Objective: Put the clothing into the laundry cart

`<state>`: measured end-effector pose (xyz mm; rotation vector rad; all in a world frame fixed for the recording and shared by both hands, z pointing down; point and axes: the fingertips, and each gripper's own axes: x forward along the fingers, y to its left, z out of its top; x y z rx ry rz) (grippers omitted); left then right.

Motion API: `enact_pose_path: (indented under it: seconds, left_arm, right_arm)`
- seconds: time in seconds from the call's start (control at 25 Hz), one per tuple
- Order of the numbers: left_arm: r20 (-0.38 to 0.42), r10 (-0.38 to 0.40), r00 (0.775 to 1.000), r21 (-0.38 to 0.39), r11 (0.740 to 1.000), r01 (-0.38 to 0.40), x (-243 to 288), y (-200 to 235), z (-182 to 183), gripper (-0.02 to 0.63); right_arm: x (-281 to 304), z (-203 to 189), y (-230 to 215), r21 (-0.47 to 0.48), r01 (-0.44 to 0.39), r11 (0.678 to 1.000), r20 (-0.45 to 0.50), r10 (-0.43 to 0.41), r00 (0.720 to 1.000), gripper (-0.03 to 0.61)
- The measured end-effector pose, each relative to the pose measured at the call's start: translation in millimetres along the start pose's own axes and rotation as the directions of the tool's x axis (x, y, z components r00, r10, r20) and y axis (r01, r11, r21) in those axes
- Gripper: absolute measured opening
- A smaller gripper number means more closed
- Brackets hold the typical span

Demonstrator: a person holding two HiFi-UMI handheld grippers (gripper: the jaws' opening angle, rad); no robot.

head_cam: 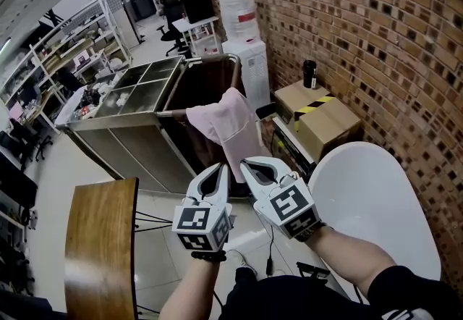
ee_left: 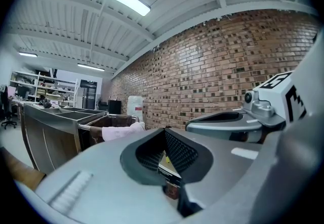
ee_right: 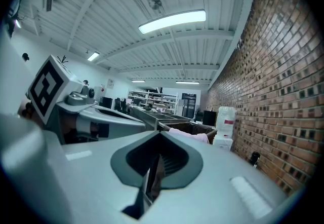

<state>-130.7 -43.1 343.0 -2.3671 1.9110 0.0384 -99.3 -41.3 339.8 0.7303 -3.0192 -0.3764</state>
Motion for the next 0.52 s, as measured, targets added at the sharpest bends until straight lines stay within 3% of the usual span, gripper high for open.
enact_pose_path:
  seconds: [0.16,0.52]
  left_arm:
    - [-0.001,0.005,1.000,0.003,1.000,-0.005,-2.4,-4.0,4.4,0.002]
    - [-0.007,0.001,1.000,0.006,1.000,-0.001,-4.6,-7.3,3.1,0.002]
  right_arm:
    - [-6.1,3.1,5.0,0.047,0.004,0.999,-0.021,-0.004,1.000,0.000]
    - [-7.8,5.4,3.7,0.001,-0.003,1.000,0.002,0.003,1.000,0.000]
